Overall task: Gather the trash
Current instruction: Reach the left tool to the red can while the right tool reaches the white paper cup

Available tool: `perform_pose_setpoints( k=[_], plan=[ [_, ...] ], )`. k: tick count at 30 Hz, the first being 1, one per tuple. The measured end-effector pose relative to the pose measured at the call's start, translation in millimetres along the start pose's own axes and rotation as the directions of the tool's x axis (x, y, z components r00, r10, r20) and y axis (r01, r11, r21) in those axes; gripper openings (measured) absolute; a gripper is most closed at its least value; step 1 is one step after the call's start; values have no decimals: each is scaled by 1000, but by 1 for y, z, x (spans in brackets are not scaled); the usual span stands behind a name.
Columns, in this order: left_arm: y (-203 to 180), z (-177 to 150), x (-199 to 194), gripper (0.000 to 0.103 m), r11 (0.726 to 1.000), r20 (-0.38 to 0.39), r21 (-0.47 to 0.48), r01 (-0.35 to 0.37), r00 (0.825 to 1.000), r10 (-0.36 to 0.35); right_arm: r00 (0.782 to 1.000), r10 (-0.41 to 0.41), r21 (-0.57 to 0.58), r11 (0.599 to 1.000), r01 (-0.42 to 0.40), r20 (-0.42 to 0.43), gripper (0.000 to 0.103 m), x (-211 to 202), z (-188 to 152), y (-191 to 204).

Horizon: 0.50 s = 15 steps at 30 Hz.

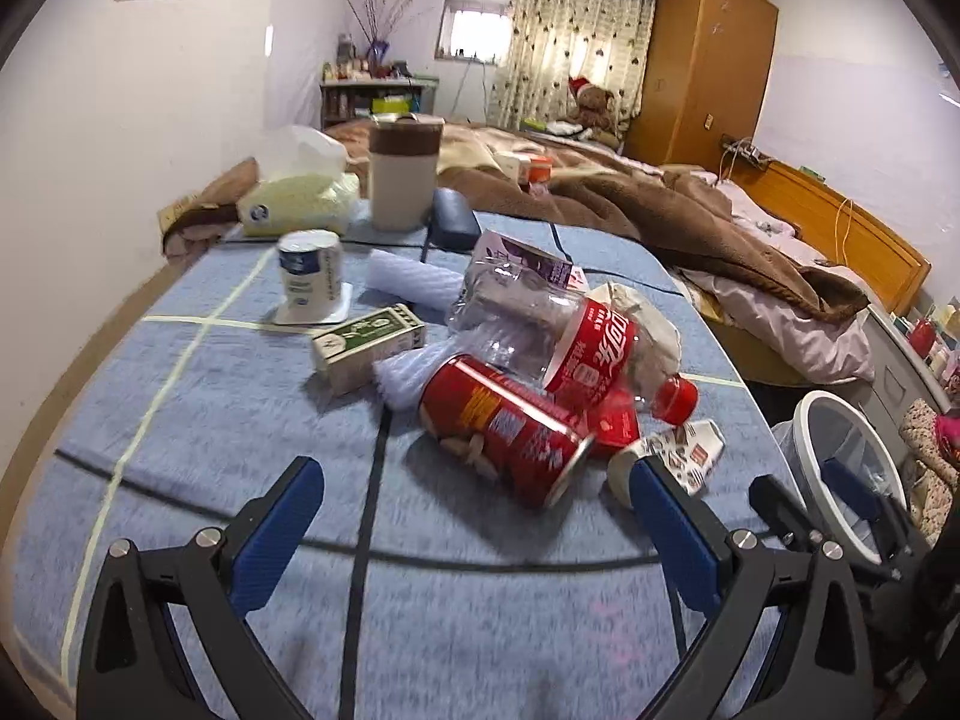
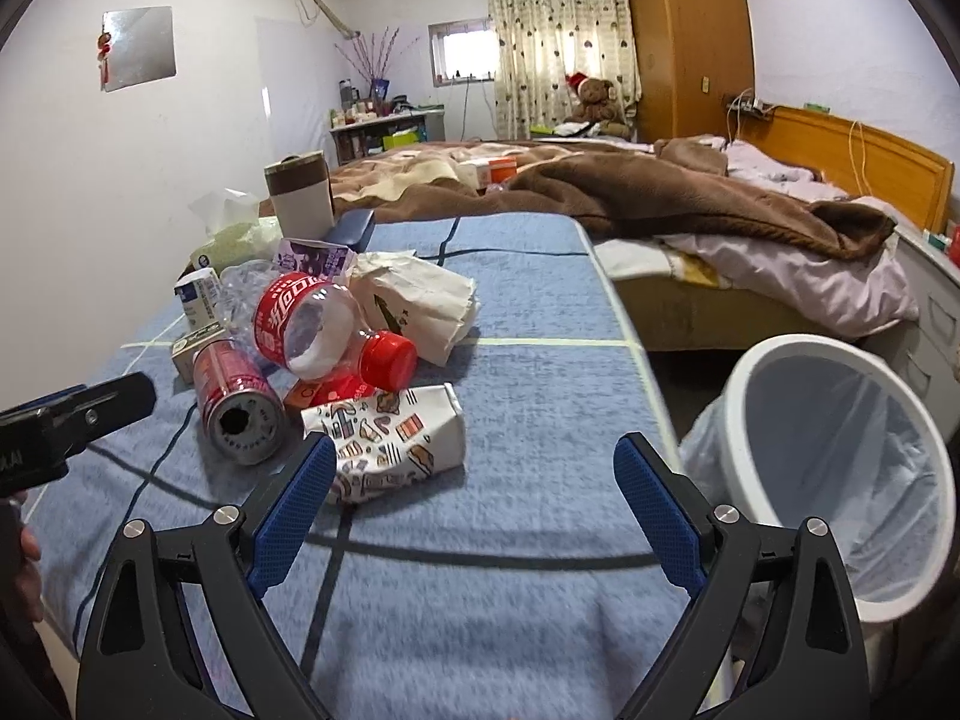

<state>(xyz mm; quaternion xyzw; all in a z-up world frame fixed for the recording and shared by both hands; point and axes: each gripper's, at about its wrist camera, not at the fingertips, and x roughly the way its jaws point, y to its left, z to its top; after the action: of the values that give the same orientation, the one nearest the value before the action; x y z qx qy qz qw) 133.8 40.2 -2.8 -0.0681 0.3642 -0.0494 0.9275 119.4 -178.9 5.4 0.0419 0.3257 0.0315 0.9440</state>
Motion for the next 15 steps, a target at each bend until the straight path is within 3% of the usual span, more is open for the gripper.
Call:
perform_pose_setpoints(
  k=[4, 7, 15],
  plan=[
    [3, 13, 22, 103, 998, -43, -34, 44, 998, -45, 999, 20, 3, 1000, -20, -39, 89, 12, 3, 4],
    [3, 19, 36, 103, 998, -78, -35, 48, 996, -51, 997, 37, 38, 999, -34, -74, 79, 21, 4, 3],
    [3, 22, 67, 103, 998, -168, -52, 31, 985, -39, 985, 79, 83, 994, -67, -151, 77, 34, 7, 2]
  ],
)
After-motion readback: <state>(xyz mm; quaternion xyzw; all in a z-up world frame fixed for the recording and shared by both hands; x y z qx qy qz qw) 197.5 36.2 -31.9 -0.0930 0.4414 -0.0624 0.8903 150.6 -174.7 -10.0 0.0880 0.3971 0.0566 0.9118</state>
